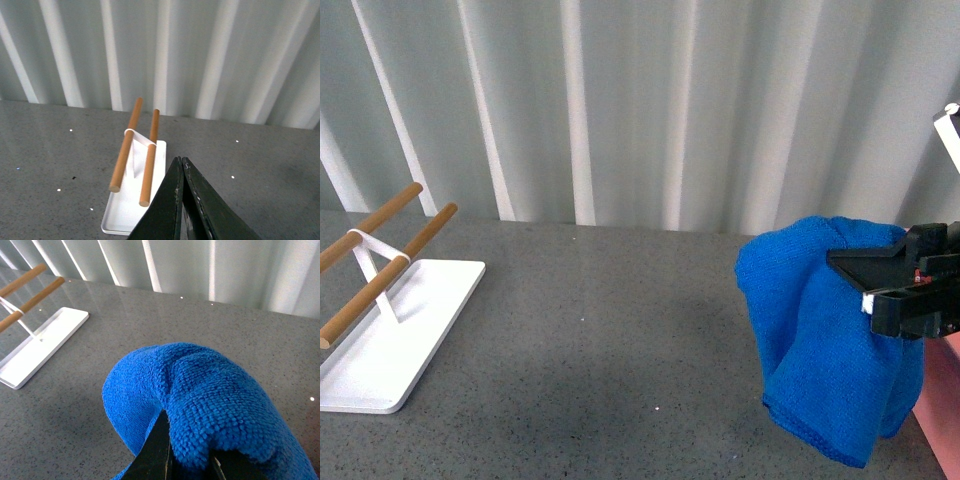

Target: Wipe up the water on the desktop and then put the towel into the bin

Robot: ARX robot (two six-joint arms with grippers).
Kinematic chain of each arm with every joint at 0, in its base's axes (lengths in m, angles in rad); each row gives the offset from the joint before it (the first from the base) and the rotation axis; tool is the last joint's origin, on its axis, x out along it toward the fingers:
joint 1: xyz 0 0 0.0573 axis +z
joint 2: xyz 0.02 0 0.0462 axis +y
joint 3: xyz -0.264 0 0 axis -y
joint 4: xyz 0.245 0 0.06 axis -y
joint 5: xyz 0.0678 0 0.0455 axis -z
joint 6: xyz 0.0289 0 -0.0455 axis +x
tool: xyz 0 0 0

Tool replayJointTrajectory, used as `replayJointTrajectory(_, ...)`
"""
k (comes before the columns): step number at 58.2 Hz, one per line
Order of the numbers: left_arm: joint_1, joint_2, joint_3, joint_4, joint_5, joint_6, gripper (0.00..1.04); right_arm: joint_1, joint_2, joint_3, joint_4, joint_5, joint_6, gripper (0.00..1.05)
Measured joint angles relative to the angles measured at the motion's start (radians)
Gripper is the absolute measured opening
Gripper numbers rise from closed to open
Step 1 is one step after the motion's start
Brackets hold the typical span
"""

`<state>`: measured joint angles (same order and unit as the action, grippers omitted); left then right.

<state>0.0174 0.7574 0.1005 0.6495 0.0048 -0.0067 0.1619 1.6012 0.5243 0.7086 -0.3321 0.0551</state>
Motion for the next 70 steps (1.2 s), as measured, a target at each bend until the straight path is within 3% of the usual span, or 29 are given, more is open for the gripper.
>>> replayJointTrajectory(23, -0.016, -0.195, -0.076, -0.094, -0.005, 0.002, 0.04, 0.019, -0.003, 0.043, -0.091, 0.081, -0.036, 0.06)
replayJointTrajectory(41, -0.016, -0.369, -0.076, -0.261, -0.005, 0.002, 0.04, 0.017, 0.011, 0.045, -0.143, 0.137, -0.056, 0.06)
replayJointTrajectory(70, -0.016, -0.561, -0.076, -0.449, -0.005, 0.002, 0.04, 0.019, 0.029, 0.045, -0.130, 0.147, -0.052, 0.06)
